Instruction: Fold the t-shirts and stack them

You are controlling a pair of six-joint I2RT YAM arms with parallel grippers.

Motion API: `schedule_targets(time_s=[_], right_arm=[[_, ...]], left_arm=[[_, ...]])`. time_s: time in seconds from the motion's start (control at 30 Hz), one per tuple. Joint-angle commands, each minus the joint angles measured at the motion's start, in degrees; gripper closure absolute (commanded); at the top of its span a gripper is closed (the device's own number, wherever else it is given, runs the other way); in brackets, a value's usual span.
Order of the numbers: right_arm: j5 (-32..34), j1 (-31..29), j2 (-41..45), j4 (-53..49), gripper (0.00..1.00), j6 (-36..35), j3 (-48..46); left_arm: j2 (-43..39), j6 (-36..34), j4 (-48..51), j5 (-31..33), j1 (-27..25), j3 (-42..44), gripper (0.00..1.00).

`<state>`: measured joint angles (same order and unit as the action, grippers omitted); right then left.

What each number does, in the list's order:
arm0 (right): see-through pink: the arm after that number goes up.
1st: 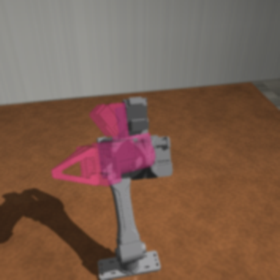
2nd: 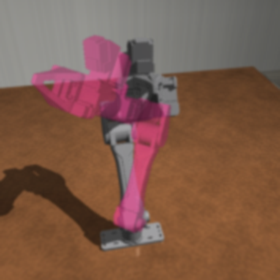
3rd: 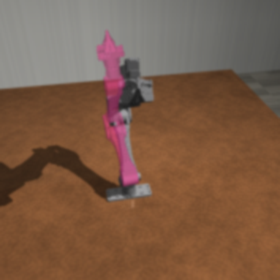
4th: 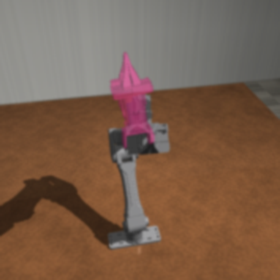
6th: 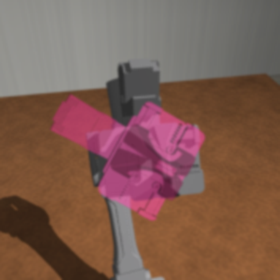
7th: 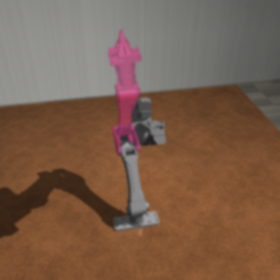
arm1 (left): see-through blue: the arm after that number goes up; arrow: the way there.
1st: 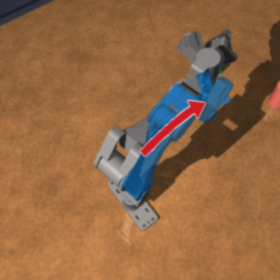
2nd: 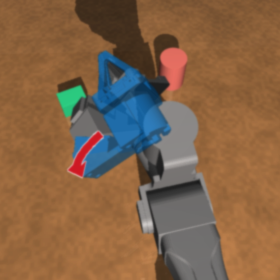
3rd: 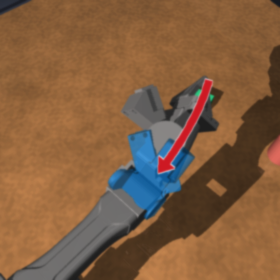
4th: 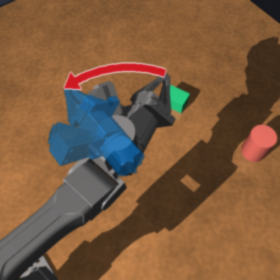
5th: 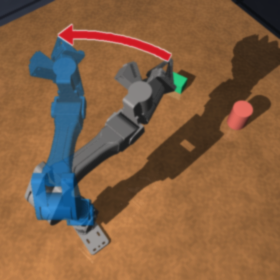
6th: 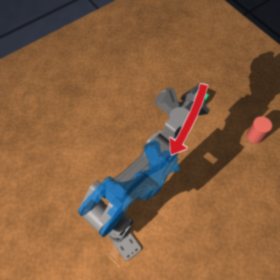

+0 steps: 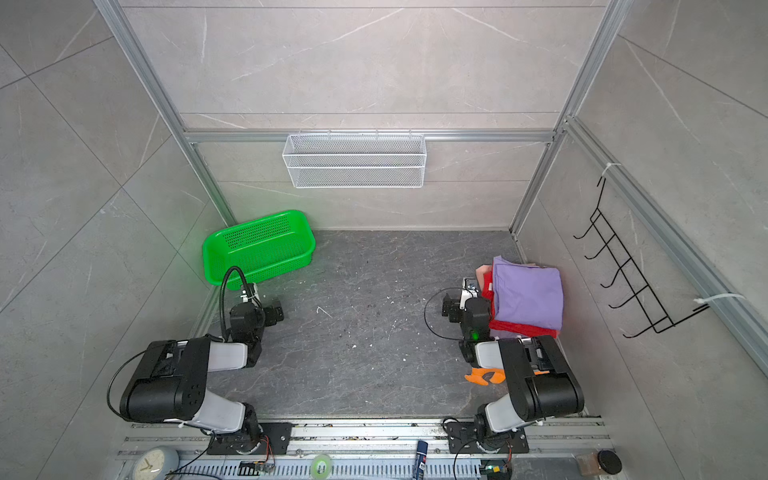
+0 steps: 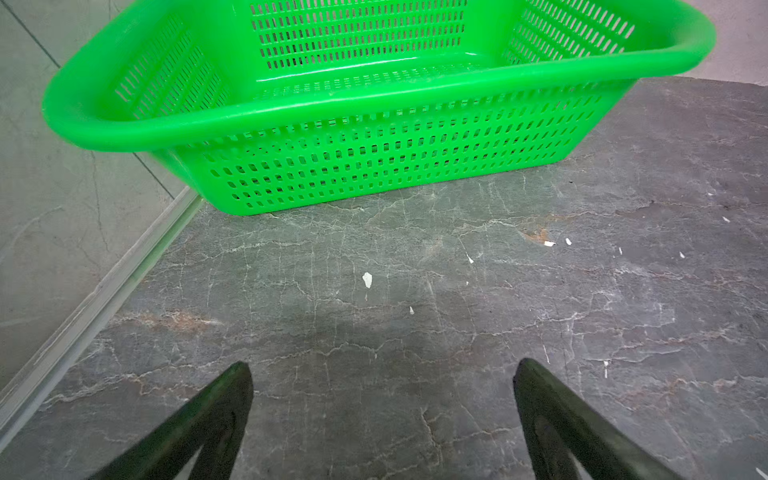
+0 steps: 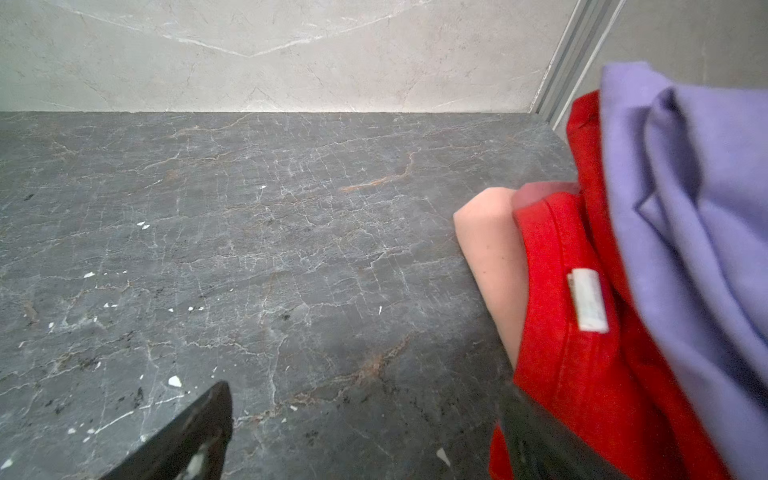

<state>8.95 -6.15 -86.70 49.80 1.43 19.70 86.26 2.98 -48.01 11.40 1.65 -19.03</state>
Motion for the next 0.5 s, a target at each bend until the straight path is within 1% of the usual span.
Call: schedule_targets(time_s=[0.0,0.47], right_arm=[[0.7,-0.5,-0.1,0.9,0.0,-0.8,0.6],[0.6,-0.5,-0.3,0.4,0.0,-0.7,0.9]], left_arm=[[-0.2,-0.9,-1.6,0.0,0.1,-1.1,0.0],[-0.1,-1.0,-1.5,0.2,0.0,-1.2,0.0]])
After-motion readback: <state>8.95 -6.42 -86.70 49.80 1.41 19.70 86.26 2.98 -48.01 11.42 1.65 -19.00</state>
